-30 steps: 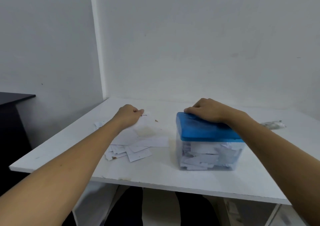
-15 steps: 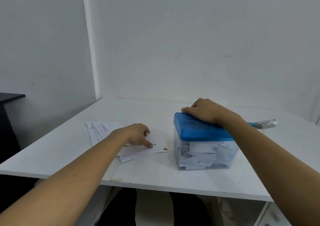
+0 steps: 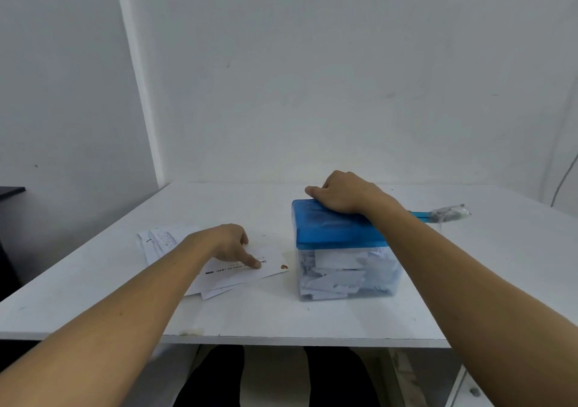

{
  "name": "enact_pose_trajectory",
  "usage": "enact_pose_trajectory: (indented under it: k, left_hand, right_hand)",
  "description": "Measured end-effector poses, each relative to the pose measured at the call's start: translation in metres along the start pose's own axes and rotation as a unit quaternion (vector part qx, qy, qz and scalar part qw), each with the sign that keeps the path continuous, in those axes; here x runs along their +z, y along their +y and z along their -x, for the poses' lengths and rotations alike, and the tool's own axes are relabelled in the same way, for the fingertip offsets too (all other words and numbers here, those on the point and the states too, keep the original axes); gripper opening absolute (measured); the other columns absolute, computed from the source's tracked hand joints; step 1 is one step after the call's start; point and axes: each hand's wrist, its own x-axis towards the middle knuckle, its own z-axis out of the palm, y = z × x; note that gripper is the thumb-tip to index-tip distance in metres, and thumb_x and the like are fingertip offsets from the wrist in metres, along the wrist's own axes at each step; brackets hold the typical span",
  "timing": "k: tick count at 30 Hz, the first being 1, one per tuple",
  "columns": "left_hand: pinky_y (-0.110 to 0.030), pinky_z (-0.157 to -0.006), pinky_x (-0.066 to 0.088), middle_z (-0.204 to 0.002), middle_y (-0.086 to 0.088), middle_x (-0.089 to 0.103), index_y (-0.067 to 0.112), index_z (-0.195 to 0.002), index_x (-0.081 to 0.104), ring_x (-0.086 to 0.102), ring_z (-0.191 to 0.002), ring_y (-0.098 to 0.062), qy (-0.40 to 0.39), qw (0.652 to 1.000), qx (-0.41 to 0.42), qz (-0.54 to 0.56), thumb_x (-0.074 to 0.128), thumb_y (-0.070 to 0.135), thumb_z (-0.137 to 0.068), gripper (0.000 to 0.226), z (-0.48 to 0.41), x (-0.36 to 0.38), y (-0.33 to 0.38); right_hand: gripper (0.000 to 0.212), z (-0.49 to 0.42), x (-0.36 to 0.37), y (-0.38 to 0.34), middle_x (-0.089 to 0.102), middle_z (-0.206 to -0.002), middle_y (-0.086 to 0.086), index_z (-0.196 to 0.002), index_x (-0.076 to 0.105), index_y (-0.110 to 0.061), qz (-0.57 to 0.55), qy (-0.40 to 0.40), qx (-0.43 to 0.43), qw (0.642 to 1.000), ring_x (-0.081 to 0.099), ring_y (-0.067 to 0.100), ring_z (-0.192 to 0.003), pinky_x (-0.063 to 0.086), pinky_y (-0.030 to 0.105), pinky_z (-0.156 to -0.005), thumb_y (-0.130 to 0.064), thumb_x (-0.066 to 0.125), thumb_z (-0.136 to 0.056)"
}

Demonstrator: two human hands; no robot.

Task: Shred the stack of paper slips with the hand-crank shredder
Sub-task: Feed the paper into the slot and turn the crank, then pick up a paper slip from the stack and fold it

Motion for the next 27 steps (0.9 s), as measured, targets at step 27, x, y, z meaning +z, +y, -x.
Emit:
enact_pose_trajectory:
  k: [27]
  left_hand:
    - [-0.028,-0.079,0.046,-0.105,0.0,0.061,0.019,-0.109,0.066,0.055,-0.091,-0.02,0.055,0.995,-0.025,0.082,0.079,0.045,-0.083,0.039,0.001,0.015,-0.001]
  right_hand:
    - [0.05,-0.004,0.007,-0.011,0.053,-0.073,0.002,-0.065,0.043,-0.015,-0.002,0.014,0.001,1.0,0.052,0.022,-0.07,0.04,0.035,-0.068,-0.052,0.043,-0.1]
